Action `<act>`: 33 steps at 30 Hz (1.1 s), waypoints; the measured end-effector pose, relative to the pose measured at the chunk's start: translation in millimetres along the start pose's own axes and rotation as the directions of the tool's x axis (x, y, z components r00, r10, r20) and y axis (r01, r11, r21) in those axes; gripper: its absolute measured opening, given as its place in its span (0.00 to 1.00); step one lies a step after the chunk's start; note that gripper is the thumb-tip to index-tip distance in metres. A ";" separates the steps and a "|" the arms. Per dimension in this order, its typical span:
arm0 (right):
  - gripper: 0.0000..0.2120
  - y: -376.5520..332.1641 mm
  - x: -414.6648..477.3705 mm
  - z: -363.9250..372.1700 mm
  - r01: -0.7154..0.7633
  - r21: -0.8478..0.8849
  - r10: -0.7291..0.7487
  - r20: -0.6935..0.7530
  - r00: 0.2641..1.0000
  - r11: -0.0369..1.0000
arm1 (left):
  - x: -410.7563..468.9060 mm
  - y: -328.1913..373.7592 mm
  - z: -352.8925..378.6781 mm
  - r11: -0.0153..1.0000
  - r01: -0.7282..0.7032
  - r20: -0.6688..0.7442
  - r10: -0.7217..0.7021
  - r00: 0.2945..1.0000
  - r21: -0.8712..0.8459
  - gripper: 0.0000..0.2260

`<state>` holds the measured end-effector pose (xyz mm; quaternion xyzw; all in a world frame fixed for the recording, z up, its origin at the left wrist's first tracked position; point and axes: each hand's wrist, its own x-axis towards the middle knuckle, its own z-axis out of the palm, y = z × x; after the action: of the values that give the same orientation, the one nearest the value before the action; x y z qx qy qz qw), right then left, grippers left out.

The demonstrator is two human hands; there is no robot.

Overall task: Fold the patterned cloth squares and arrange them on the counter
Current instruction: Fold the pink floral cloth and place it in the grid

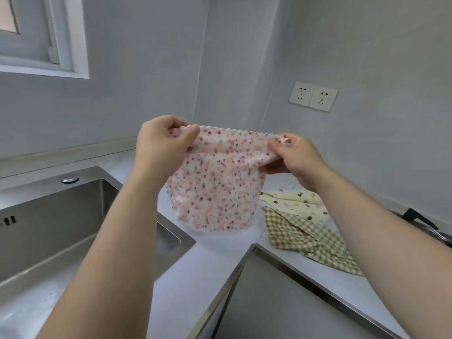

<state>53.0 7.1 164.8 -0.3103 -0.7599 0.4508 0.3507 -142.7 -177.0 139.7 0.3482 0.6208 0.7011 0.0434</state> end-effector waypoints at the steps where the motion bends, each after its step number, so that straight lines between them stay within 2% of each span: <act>1: 0.08 4.4 3.7 2.5 0.051 0.004 -0.050 -0.040 0.998 0.999 | -0.5 -1.2 -0.2 0.998 -0.050 0.001 0.050 0.999 0.036 0.06; 3: 0.09 14.5 8.1 7.7 0.180 -0.049 -0.185 -0.151 0.971 0.983 | -1.8 -3.3 0.7 0.989 -0.143 0.011 0.143 0.990 0.023 0.05; 5: 0.09 23.7 2.9 13.2 0.279 -0.146 -0.308 -0.242 0.920 0.949 | -2.8 -7.9 1.9 0.980 -0.180 0.030 0.183 0.983 -0.084 0.04; 7: 0.07 32.8 -7.8 19.2 0.330 -0.234 -0.386 -0.265 0.883 0.915 | -3.6 -15.2 1.9 0.974 -0.167 0.069 0.179 0.981 -0.151 0.04; 8: 0.06 39.1 -12.6 21.9 0.328 -0.258 -0.390 -0.245 0.888 0.909 | -3.5 -19.5 1.7 0.982 -0.146 0.096 0.158 0.983 -0.122 0.03; 10: 0.06 56.2 -17.6 24.6 0.278 -0.320 -0.339 -0.153 0.928 0.906 | -1.1 -30.1 -0.2 0.988 -0.111 0.181 0.090 0.979 0.110 0.03; 12: 0.07 73.9 -21.5 25.2 0.206 -0.437 -0.244 -0.032 0.969 0.875 | 0.0 -38.5 -4.1 0.911 -0.098 0.314 -0.036 0.949 0.400 0.04; 14: 0.08 88.3 -26.1 23.9 0.178 -0.555 -0.183 0.048 0.982 0.812 | 0.9 -44.2 -6.7 0.839 -0.082 0.415 -0.179 0.892 0.538 0.05; 16: 0.09 95.0 -31.8 21.4 0.184 -0.622 -0.152 0.104 0.983 0.761 | 2.1 -47.0 -7.8 0.792 -0.080 0.459 -0.264 0.848 0.605 0.06; 20: 0.12 100.3 -33.4 14.3 0.153 -0.587 -0.038 0.204 0.978 0.795 | 3.1 -50.5 -7.7 0.758 -0.058 0.492 -0.361 0.792 0.650 0.06; 24: 0.12 104.3 -27.2 12.2 0.136 -0.574 -0.003 0.227 0.974 0.807 | 6.8 -57.8 -5.5 0.762 -0.048 0.444 -0.324 0.835 0.646 0.06; 28: 0.07 114.1 -15.2 20.6 0.121 -0.625 0.039 0.236 0.971 0.771 | 6.0 -83.1 0.9 0.652 -0.119 0.377 -0.272 0.886 0.749 0.06; 30: 0.08 122.7 -8.8 28.9 0.117 -0.684 0.060 0.230 0.971 0.720 | 4.1 -100.1 4.0 0.610 -0.121 0.350 -0.272 0.896 0.783 0.06; 33: 0.10 136.1 -4.3 42.1 0.189 -0.785 0.035 0.259 0.965 0.590 | 1.9 -118.8 8.2 0.541 -0.123 0.341 -0.322 0.883 0.832 0.05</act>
<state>42.4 38.6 26.1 -0.3430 -0.9312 0.0791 0.0950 -183.8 -142.4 33.4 0.4429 0.8687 0.2141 0.0581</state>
